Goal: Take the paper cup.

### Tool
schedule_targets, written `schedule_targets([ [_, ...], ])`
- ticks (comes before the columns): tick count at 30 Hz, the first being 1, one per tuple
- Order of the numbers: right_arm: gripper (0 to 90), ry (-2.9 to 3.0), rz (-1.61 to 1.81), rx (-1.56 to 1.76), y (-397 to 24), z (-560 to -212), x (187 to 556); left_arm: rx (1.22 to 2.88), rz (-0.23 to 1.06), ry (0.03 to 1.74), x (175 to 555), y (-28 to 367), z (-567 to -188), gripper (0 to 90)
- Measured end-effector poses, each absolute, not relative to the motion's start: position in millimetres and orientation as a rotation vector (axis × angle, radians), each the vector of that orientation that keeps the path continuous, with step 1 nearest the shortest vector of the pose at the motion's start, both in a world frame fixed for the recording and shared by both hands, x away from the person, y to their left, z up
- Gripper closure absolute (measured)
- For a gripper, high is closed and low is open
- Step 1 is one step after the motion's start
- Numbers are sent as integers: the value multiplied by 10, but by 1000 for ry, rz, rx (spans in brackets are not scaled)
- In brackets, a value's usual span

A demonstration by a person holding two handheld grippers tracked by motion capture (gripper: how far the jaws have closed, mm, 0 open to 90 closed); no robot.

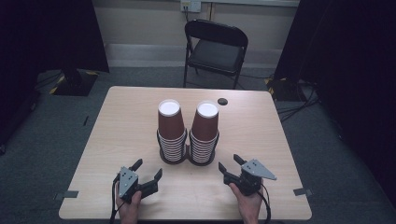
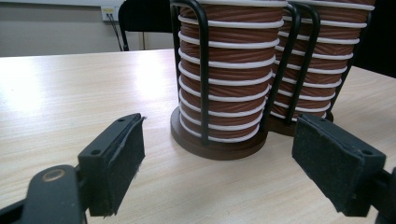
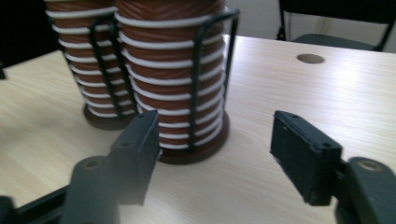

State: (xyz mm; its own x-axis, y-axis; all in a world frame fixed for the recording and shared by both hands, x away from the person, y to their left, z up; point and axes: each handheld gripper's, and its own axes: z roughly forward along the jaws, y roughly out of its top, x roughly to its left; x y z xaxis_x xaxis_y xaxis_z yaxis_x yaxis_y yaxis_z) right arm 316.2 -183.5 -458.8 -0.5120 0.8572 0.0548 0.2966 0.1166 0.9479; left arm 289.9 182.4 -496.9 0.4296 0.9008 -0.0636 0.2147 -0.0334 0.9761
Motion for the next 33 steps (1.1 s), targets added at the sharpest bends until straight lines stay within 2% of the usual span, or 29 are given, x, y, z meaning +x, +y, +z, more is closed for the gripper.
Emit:
schedule_targets([
  [1, 237, 1872, 1417, 1119, -1820, -4546, 3167, 1528, 750, 1026, 2898, 1822, -4969, 169],
  [2, 237, 1872, 1417, 1119, -1820, -4546, 3167, 1528, 750, 1026, 2898, 1822, -4969, 169],
  [3, 199, 1865, 1429, 1109, -1803, -4498, 3172, 1528, 752, 1027, 2898, 1822, -4969, 169],
  [11, 141, 1849, 1470, 1086, -1766, -4315, 3241, 1522, 750, 1030, 2896, 1831, -4970, 169],
  [33, 138, 1834, 1576, 992, -1565, -3861, 3523, 1533, 752, 1020, 2896, 1825, -4969, 169],
])
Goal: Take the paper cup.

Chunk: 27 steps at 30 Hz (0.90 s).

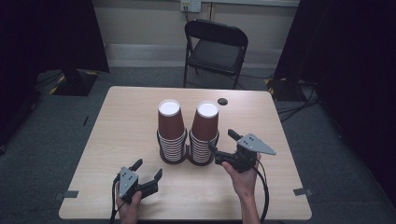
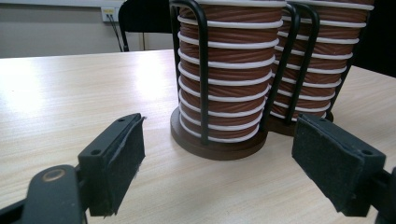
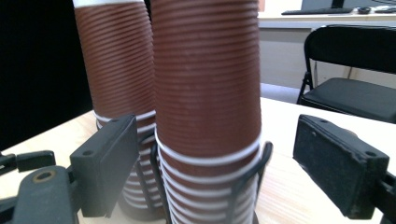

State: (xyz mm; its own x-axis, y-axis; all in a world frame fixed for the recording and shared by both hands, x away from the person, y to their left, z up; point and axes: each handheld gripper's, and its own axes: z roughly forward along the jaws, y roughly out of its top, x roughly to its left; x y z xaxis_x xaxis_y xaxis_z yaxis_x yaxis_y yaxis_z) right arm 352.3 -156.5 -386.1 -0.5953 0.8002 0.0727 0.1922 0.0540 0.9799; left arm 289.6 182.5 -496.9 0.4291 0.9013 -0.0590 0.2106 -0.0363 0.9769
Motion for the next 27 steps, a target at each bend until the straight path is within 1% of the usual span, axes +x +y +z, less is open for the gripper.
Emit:
schedule_targets([
  [12, 138, 1864, 1640, 957, -1485, -3607, 3754, 1530, 750, 1025, 2897, 1830, -4969, 169],
  [27, 133, 1907, 1653, 939, -1337, -3524, 3997, 1518, 749, 1022, 2892, 1832, -4971, 169],
])
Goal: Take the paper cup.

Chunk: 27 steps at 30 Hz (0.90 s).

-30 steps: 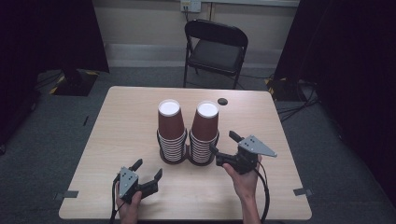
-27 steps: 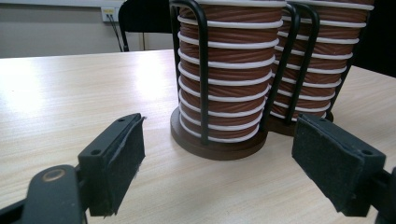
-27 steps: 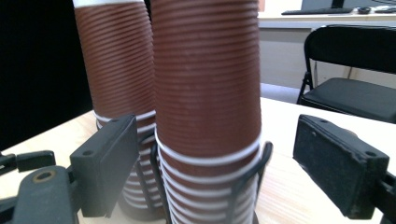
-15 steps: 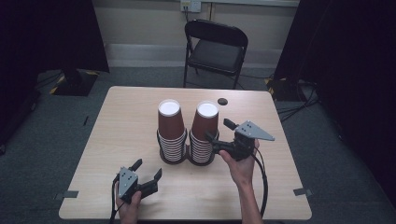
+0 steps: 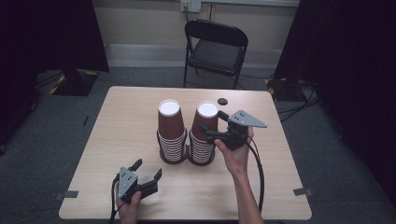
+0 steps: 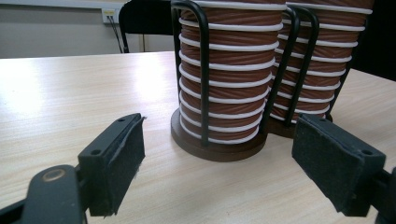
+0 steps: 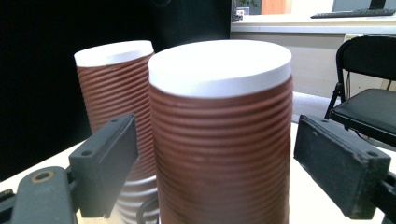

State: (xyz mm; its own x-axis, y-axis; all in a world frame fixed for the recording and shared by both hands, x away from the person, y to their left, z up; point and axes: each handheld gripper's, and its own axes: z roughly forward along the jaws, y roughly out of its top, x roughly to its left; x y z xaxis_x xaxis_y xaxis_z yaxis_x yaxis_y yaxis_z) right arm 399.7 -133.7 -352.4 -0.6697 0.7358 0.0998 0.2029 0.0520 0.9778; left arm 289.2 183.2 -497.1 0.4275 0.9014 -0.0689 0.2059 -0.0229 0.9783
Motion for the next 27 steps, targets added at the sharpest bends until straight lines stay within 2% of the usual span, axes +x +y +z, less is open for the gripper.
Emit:
schedule_targets([
  [27, 104, 1976, 1535, 988, -1124, -3755, 4218, 1516, 756, 1020, 2885, 1837, -4972, 169],
])
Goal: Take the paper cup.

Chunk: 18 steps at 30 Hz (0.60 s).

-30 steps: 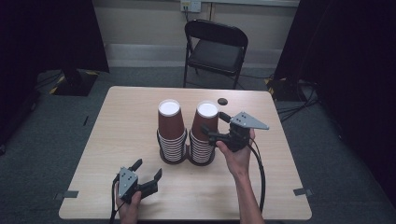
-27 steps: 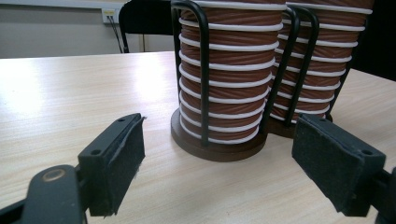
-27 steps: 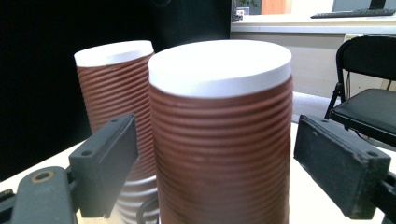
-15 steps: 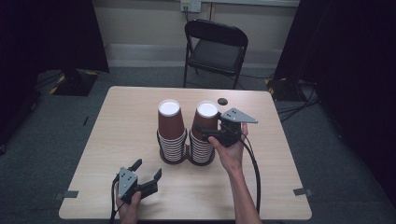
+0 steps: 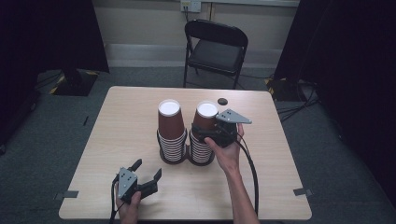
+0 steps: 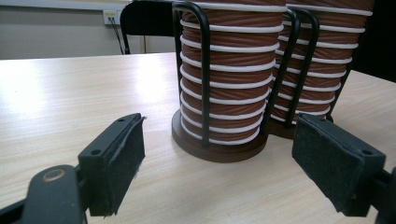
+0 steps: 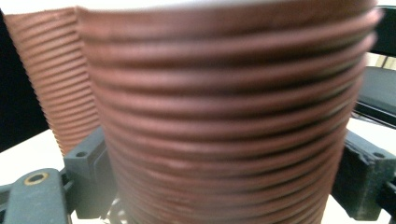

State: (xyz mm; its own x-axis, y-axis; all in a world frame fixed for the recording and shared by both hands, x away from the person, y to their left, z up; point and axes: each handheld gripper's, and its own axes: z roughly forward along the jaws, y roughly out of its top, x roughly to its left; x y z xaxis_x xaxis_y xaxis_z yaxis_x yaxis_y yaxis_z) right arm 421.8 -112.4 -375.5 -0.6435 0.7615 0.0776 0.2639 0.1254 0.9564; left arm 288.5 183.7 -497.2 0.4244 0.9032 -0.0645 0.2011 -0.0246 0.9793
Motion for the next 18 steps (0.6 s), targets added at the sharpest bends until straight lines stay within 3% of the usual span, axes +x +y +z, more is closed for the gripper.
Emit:
schedule_targets([
  [18, 110, 1993, 1502, 991, -1121, -3790, 4232, 1517, 756, 1019, 2885, 1836, -4972, 169],
])
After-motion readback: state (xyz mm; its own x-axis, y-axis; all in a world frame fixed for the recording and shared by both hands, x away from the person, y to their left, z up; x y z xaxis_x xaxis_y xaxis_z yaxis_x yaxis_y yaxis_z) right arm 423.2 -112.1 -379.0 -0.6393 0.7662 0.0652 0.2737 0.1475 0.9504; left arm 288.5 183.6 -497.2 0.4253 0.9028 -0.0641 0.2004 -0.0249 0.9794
